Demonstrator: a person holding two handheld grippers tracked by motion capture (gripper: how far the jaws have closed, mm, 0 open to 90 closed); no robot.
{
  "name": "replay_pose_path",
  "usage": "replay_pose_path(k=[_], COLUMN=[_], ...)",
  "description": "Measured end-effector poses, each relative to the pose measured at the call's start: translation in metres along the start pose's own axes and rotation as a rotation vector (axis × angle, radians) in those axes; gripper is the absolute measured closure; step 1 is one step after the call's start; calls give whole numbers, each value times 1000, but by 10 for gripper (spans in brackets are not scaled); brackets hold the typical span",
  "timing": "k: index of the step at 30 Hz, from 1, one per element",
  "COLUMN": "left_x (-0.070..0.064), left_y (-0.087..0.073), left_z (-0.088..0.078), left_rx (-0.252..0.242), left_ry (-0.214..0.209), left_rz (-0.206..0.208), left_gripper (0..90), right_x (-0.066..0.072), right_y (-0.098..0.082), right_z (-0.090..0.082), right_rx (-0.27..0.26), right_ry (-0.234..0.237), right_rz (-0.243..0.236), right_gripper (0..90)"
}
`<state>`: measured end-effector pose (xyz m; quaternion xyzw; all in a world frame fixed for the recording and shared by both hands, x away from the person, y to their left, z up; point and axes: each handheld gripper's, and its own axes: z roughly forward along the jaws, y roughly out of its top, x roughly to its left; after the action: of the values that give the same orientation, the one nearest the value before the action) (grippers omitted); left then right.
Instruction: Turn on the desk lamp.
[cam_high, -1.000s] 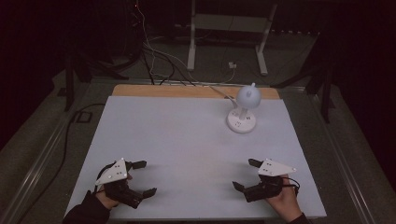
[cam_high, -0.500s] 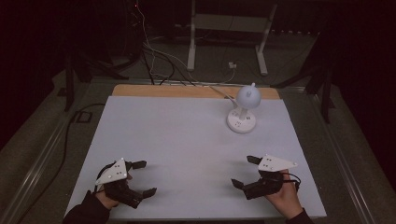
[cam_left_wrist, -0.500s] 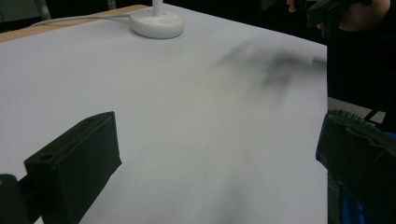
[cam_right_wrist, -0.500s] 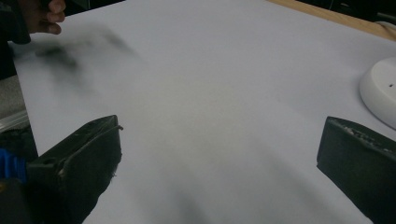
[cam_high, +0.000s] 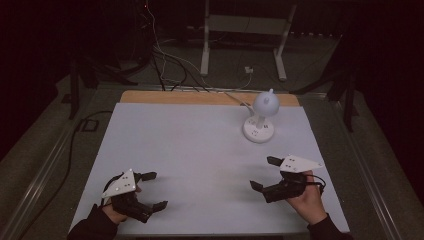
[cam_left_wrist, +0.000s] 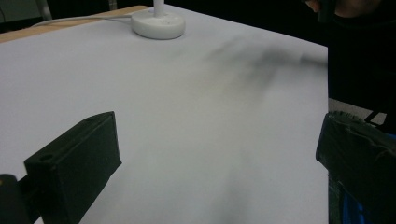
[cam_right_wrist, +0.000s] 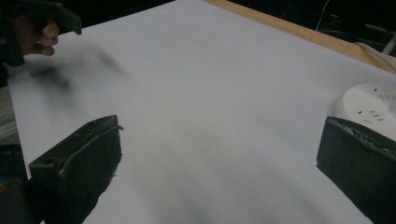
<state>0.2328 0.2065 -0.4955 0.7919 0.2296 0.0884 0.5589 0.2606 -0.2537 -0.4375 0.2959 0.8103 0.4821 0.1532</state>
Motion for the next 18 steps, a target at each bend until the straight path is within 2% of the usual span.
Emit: replay_pose_path(k=[9, 18], left_x=[0, 0], left_y=[0, 0], left_z=[0, 0], left_rx=[-2, -2], left_ry=[2, 1], left_rz=[-3, -3], left_gripper=[2, 2], right_x=[-11, -20], right_y=[9, 15], right_z=[-3, 3], right_rx=[-19, -10], right_ry=[-8, -17], right_rz=[18, 19], right_gripper=[0, 0])
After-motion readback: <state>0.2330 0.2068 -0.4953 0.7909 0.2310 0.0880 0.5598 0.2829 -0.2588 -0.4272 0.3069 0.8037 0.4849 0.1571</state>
